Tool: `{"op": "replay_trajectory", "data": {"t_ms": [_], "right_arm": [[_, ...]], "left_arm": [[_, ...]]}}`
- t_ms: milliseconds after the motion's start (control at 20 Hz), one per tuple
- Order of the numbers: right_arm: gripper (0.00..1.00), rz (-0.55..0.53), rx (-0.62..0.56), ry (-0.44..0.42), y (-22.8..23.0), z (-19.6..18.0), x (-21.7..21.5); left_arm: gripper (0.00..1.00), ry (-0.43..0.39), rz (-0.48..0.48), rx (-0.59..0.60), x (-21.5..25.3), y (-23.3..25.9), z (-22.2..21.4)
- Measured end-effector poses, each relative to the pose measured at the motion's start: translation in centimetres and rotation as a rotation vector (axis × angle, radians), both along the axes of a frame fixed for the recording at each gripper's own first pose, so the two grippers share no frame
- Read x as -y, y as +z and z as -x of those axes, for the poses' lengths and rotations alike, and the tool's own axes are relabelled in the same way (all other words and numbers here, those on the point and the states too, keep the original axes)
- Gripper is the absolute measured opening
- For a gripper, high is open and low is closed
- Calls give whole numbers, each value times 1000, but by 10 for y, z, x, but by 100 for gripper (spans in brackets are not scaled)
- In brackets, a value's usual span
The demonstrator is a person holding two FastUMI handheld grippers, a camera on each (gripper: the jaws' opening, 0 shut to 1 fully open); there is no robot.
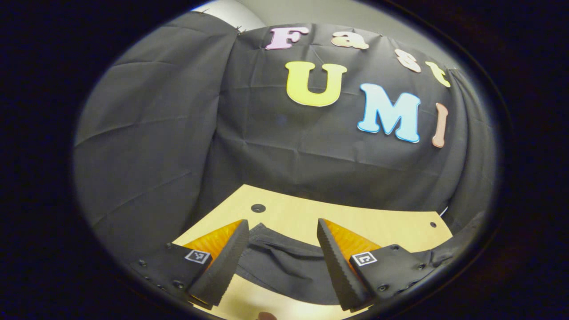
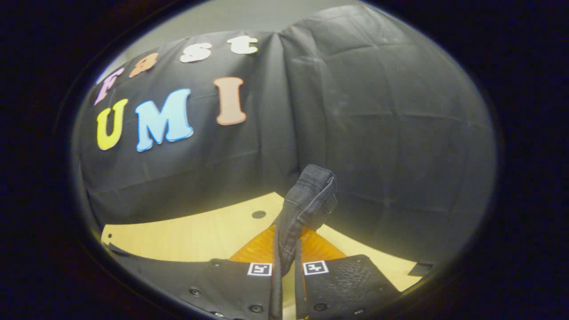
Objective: Grasp the waist and the cuffs of the jeans and fold them to make the two legs overlap; first hold the waist and fold one-third of the jeans toward the cuffs, then hold the cuffs and fold the remaining one-third in the same direction to finish folding.
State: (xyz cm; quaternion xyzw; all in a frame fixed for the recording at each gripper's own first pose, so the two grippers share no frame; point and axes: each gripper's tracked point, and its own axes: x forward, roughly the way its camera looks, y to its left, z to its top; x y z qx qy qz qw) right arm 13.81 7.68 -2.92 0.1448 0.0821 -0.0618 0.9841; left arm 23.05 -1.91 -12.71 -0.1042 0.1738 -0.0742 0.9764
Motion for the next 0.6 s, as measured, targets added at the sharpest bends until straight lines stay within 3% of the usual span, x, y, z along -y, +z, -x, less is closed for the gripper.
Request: {"op": "replay_trajectory", "data": {"t_ms": [200, 250, 300, 600], "right_arm": [[10, 172, 183, 97, 58, 23, -69], [14, 207, 213, 140, 61, 29, -95], [10, 236, 246, 194, 63, 36, -120], [11, 405, 338, 532, 20, 68, -258]], "left_arm": [[100, -25, 16, 13, 5, 4, 7], [100, -28, 19, 17, 6, 5, 10], [100, -30, 24, 19, 5, 6, 11], [100, -3, 50, 14, -14, 4, 27]]}}
